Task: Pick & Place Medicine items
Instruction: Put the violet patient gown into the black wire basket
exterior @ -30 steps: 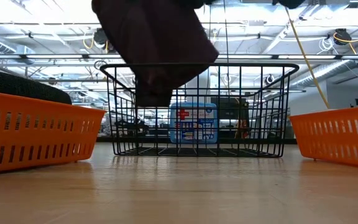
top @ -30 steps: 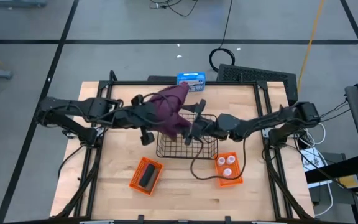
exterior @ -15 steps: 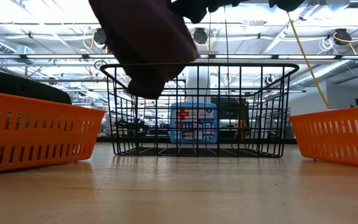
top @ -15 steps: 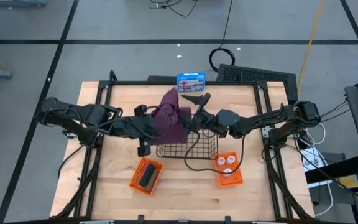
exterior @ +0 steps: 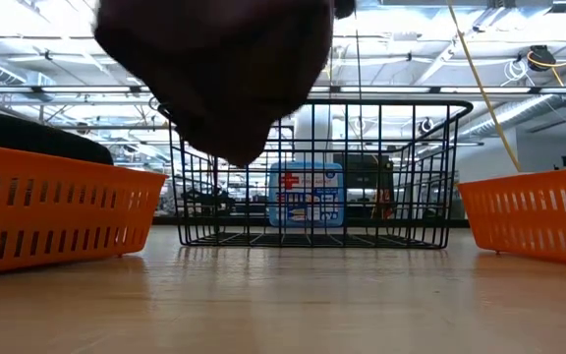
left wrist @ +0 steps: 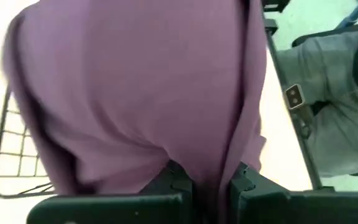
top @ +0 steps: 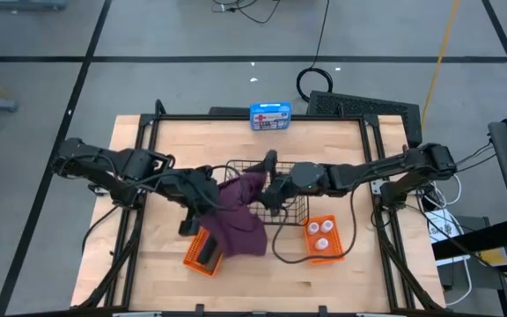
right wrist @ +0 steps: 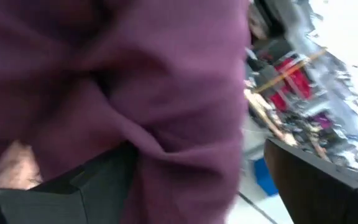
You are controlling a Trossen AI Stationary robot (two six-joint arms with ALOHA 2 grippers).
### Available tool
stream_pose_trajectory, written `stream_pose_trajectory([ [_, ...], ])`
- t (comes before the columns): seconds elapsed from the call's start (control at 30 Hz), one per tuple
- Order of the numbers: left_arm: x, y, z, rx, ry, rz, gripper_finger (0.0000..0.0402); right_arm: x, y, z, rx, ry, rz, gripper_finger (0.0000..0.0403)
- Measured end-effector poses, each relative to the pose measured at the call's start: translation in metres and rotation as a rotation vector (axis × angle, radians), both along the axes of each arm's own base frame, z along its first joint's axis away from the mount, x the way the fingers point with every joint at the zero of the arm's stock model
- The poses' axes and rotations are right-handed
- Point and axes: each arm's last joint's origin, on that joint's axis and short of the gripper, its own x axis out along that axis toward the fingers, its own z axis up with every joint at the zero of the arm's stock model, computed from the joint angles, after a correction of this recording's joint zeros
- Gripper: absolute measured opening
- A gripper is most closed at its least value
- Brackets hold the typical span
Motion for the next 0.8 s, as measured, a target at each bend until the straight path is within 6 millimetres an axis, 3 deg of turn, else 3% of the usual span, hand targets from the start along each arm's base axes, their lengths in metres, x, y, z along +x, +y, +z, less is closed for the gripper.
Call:
stream_pose_trajectory([
  [0.17,-0.004,0.004,-0.003,-0.014,0.058,-0.011,0.0025,-0.015,0.006,0.017,0.056,-0.010,0.031,0.0340],
  [0.37,-0.005,0.009,0.006,-0.094,0.048,-0.079,0.0025,-0.032,0.000,0.034,0.251,-0.017,0.210,0.0340],
  [0.57,-0.005,0.010,0.020,-0.075,-0.017,-0.069,0.0025,-0.032,-0.010,0.033,0.417,0.021,0.310,0.0340],
  [0.8,-0.002,0.011,0.021,-0.076,-0.037,-0.073,0.0025,-0.015,-0.010,0.019,0.487,0.036,0.399,0.0340],
])
